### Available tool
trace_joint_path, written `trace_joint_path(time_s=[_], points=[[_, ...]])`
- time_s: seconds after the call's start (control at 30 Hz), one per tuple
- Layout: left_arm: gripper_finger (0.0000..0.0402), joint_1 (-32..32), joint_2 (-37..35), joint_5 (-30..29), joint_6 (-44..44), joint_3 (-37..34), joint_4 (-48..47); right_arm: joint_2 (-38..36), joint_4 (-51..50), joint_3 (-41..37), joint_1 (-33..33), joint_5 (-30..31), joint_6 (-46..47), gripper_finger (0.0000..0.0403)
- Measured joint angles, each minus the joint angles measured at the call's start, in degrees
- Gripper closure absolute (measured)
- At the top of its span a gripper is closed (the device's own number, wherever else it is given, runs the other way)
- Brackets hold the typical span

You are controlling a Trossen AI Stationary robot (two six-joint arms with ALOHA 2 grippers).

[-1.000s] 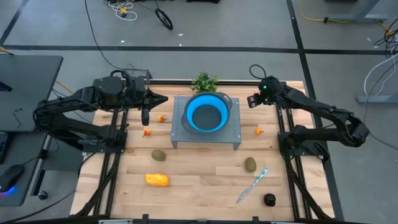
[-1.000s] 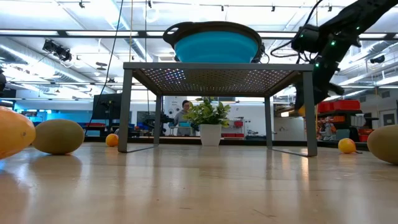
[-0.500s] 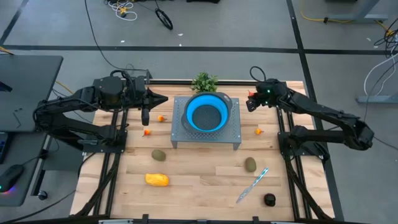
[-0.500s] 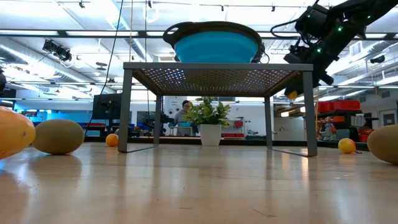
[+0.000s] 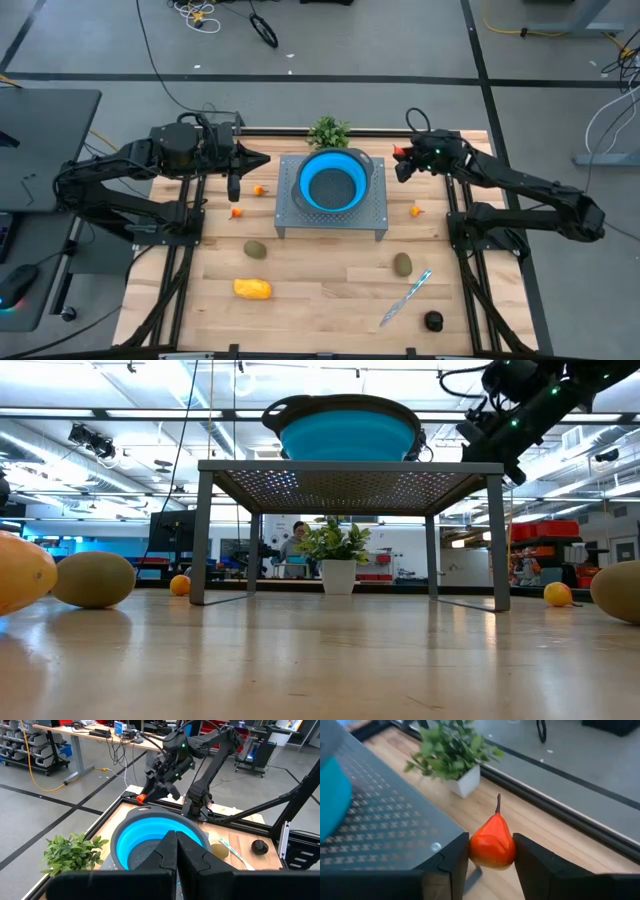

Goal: Pick & Place Fruit
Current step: Put the orange pear into the strainer bowl on the shelf

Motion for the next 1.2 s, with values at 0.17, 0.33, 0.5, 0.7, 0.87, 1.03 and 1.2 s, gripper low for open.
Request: trace_joint_path(time_s=[0.17,0.33,0.5,0.7,0.87,1.03,1.2], points=[[0.04,0.0,0.0,0.0,0.04,0.0,0.01,-1.61,3.14,0.0,0.96,-0.04,0.0,0.0254],[0.0401,0.0,0.0,0.0,0.15,0.0,0.02,-2.51,7.98,0.0,2.05,-0.18,-0.1,0.0254],[0.0401,0.0,0.0,0.0,0.15,0.0,0.02,-2.34,10.65,1.53,2.78,-0.11,-0.6,0.0254],[0.04,0.0,0.0,0.0,0.15,0.0,0.02,-2.29,10.7,5.85,2.79,-1.23,-0.86,0.0254],[0.04,0.0,0.0,0.0,0.15,0.0,0.02,-2.29,10.75,8.61,2.83,-2.86,-0.9,0.0254],[0.04,0.0,0.04,0.0,0.13,0.0,0.0,-2.29,10.79,9.44,3.78,-2.89,-1.54,0.0254],[0.04,0.0,0.04,0.0,0.14,0.0,0.0,-2.29,10.7,9.44,4.65,-2.84,-1.92,0.0254]])
